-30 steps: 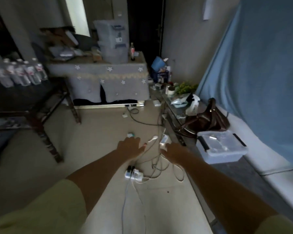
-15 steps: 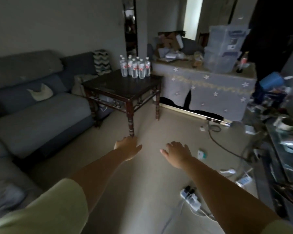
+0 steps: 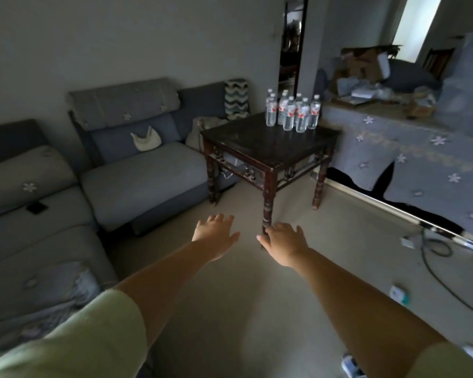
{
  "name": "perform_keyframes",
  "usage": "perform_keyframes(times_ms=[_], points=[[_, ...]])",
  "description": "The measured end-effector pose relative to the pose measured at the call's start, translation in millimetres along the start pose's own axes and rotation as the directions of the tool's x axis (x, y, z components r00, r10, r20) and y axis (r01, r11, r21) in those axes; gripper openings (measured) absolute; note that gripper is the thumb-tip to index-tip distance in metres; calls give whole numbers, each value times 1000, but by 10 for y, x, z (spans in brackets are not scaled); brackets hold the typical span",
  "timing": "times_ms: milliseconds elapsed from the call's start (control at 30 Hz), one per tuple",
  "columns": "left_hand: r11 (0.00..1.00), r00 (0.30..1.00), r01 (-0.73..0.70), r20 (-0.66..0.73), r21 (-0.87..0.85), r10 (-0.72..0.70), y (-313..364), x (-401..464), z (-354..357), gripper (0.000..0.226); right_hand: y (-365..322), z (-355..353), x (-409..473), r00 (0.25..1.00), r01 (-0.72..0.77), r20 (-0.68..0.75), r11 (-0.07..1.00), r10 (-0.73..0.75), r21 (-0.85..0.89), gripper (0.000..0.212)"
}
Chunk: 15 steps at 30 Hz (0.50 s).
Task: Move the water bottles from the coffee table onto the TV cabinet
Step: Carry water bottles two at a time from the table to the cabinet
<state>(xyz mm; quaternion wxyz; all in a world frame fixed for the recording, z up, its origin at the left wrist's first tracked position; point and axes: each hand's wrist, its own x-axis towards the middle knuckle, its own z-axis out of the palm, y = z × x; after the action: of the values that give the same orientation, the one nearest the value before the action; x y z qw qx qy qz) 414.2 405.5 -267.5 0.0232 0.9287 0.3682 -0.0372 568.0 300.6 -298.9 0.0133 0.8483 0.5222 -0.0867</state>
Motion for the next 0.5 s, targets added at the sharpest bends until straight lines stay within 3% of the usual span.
perform_keyframes(times_ms=[167, 500], points=[[1000, 1000, -9, 21, 21, 8, -422, 709, 13, 56, -169, -97, 764, 1000, 5, 7, 1000, -5, -22, 54], [997, 997, -75, 24, -2, 75, -1030, 2230, -361, 50, -124, -583, 2165, 993, -120, 6, 991, 121, -52, 52]])
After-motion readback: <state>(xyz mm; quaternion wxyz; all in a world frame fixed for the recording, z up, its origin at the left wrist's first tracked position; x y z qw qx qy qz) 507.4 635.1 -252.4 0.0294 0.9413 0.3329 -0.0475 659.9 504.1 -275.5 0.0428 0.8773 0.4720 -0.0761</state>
